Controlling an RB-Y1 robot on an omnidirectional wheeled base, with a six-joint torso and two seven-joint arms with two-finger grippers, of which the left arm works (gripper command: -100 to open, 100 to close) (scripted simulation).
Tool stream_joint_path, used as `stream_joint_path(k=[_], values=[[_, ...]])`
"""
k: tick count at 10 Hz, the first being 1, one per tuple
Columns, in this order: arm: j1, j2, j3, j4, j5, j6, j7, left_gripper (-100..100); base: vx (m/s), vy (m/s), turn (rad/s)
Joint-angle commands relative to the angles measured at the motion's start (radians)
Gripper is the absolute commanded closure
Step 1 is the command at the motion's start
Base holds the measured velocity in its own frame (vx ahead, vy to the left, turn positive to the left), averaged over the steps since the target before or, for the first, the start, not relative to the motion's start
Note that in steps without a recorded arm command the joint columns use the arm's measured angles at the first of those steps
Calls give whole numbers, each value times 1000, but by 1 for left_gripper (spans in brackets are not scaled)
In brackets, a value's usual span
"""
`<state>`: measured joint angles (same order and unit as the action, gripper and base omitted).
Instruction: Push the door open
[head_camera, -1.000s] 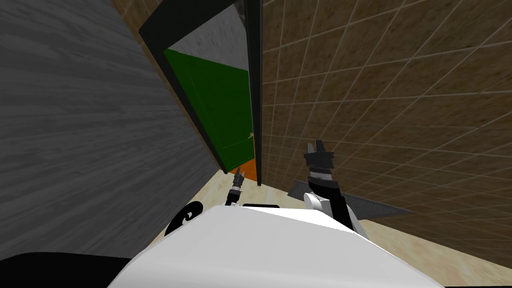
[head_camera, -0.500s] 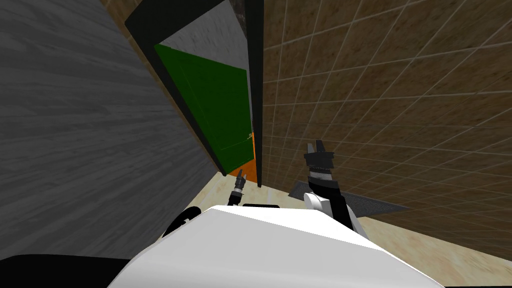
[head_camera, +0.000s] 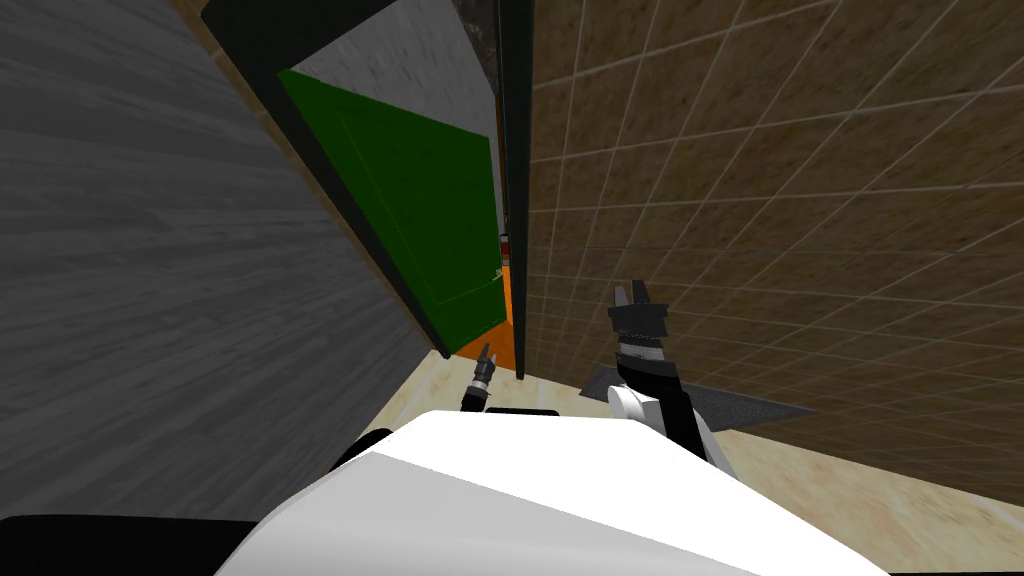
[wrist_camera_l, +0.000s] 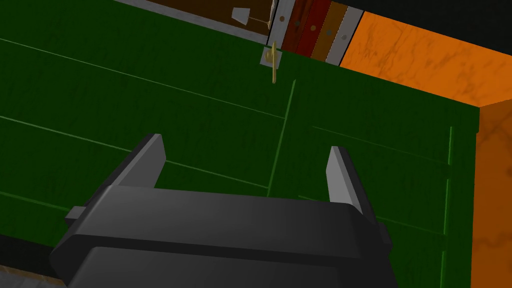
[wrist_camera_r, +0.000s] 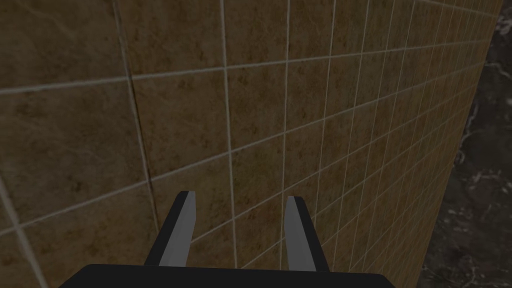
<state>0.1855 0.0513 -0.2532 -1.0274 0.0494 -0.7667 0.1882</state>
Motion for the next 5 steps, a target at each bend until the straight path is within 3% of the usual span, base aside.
stream_joint_path(k=[1,2,3,5], values=[[-9,-6,-10,34,-1,-4,0,-100,102,78,-68],[-17,-10,-18,65,-2,-9,2,-100,104,89,-105],[-19,-8,-12,59,-1,-12,1,-100,45,44,-24],[-31,-2,3,77,0,-20,-3,-100,9,151,54]])
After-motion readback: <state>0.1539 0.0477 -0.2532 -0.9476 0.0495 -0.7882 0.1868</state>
